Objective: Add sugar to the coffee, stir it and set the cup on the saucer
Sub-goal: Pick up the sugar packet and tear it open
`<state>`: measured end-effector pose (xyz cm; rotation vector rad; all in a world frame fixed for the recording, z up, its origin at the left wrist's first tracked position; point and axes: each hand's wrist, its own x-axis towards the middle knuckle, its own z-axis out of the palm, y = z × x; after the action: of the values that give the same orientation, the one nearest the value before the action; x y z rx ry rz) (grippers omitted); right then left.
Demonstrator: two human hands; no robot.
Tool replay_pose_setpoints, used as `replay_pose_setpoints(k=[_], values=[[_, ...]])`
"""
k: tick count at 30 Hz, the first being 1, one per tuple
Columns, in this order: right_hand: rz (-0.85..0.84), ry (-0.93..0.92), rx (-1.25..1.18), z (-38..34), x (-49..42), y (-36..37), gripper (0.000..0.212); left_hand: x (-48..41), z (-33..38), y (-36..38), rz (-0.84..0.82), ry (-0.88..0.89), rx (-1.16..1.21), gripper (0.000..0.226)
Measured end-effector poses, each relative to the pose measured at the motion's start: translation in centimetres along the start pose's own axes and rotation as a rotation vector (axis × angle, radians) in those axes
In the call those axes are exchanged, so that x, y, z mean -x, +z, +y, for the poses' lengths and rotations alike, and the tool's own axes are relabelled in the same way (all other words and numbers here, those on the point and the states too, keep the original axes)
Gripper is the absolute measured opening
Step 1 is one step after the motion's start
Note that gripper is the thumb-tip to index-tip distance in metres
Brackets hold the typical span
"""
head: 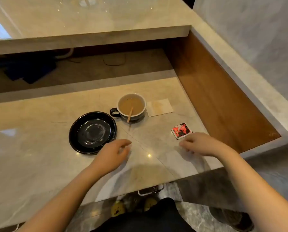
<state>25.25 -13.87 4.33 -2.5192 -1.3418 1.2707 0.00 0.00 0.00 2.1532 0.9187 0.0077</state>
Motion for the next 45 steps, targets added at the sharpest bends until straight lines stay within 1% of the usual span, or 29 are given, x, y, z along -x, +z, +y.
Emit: replay_pose_setpoints(k=[3, 5, 8, 11, 14, 19, 24, 26, 29, 32, 34, 36, 40, 43, 45], values=[[0.303, 0.121, -0.084, 0.8, -1.8, 0.0, 0.027, -1.4, 0.2, 2.2, 0.175, 0.076, -0.064, 0.037], [0.420, 0.150, -0.135, 1.0, -2.7, 0.2, 0.025, -2.1, 0.0, 3.6, 0.216, 0.081, -0.119, 0.043], [0.501, 0.175, -0.156, 1.3, -3.7, 1.0, 0.035, -2.8, -0.8, 4.6, 0.268, 0.102, -0.214, 0.052], [0.537, 0.195, -0.153, 1.2, -4.6, 1.7, 0.046, -3.5, -1.2, 5.6, 0.264, 0.145, -0.340, 0.061], [0.568, 0.187, -0.157, 1.0, -5.2, 2.1, 0.050, -3.6, -1.8, 6.0, 0.258, 0.152, -0.438, 0.065], [0.574, 0.153, -0.325, 1.4, -6.0, 2.3, 0.047, -3.7, -2.1, 6.3, 0.253, 0.150, -0.473, 0.065], [0.508, 0.015, -0.557, 2.1, -6.2, 2.4, 0.017, -3.7, -2.1, 6.4, 0.266, 0.136, -0.454, 0.065], [0.487, -0.052, -0.656, 1.9, -6.1, 2.5, 0.013, -3.6, -2.0, 6.4, 0.270, 0.132, -0.441, 0.065], [0.430, -0.146, -0.857, 0.9, -5.9, 2.5, 0.014, -3.4, -1.9, 6.3, 0.272, 0.128, -0.432, 0.065], [0.374, -0.222, -1.150, -0.6, -6.1, 2.6, 0.013, -3.5, -1.8, 6.2, 0.270, 0.128, -0.435, 0.065], [0.373, -0.259, -1.303, -1.5, -6.4, 2.4, 0.014, -3.4, -1.8, 6.2, 0.267, 0.125, -0.435, 0.065], [0.395, -0.275, -1.330, -2.5, -6.6, 1.9, 0.017, -3.4, -1.8, 6.2, 0.264, 0.119, -0.435, 0.065], [0.392, -0.324, -1.273, -4.4, -7.0, 0.5, 0.024, -3.4, -1.9, 6.3, 0.261, 0.105, -0.426, 0.066], [0.387, -0.379, -1.231, -6.1, -7.6, -0.6, 0.018, -3.5, -2.0, 6.4, 0.259, 0.097, -0.431, 0.065], [0.343, -0.399, -1.221, -6.9, -8.0, -1.4, 0.015, -3.5, -2.0, 6.5, 0.260, 0.091, -0.435, 0.065]])
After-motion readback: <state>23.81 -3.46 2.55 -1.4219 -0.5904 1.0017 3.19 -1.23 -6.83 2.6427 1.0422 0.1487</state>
